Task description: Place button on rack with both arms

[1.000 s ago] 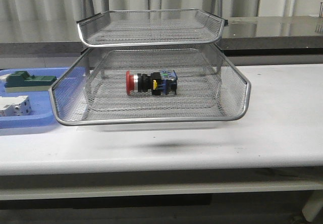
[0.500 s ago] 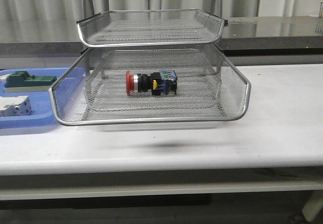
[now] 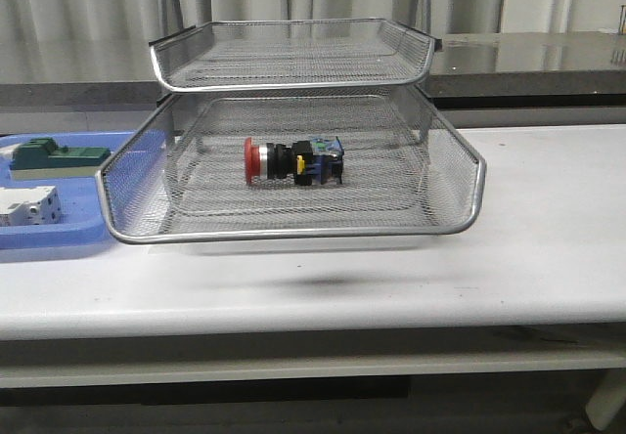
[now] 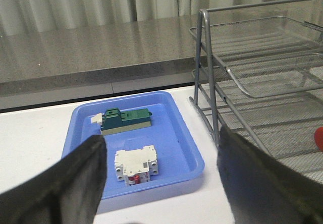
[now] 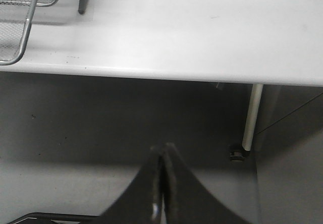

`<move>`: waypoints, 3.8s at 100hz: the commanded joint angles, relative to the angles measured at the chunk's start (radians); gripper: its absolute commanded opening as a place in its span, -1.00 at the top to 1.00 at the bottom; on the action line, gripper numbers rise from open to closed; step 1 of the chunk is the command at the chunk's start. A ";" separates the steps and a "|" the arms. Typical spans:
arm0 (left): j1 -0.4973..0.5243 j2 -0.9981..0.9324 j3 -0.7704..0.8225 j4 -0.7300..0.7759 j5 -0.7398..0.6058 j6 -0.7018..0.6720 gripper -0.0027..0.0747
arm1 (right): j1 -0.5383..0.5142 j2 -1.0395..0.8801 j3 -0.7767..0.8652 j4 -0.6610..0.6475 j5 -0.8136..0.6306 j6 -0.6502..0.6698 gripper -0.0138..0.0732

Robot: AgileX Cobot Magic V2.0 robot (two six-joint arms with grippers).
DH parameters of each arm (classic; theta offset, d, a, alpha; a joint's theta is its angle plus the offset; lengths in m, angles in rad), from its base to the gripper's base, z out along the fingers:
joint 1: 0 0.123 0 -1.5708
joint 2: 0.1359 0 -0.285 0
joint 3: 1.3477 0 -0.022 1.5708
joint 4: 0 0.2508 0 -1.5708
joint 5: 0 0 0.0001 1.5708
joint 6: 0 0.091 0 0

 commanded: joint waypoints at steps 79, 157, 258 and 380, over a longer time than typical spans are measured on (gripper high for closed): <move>0.002 -0.009 -0.008 -0.020 -0.103 -0.008 0.92 | -0.001 0.002 -0.031 -0.016 -0.065 0.001 0.84; 0.002 -0.009 -0.008 -0.020 -0.103 -0.008 0.92 | -0.001 0.002 -0.030 -0.013 -0.101 0.001 0.84; 0.002 -0.009 -0.008 -0.020 -0.103 -0.008 0.92 | 0.267 0.681 -0.030 0.392 -0.522 -0.143 0.84; 0.002 -0.009 -0.008 -0.020 -0.103 -0.008 0.92 | 0.585 1.098 -0.033 0.384 -1.082 -0.143 0.84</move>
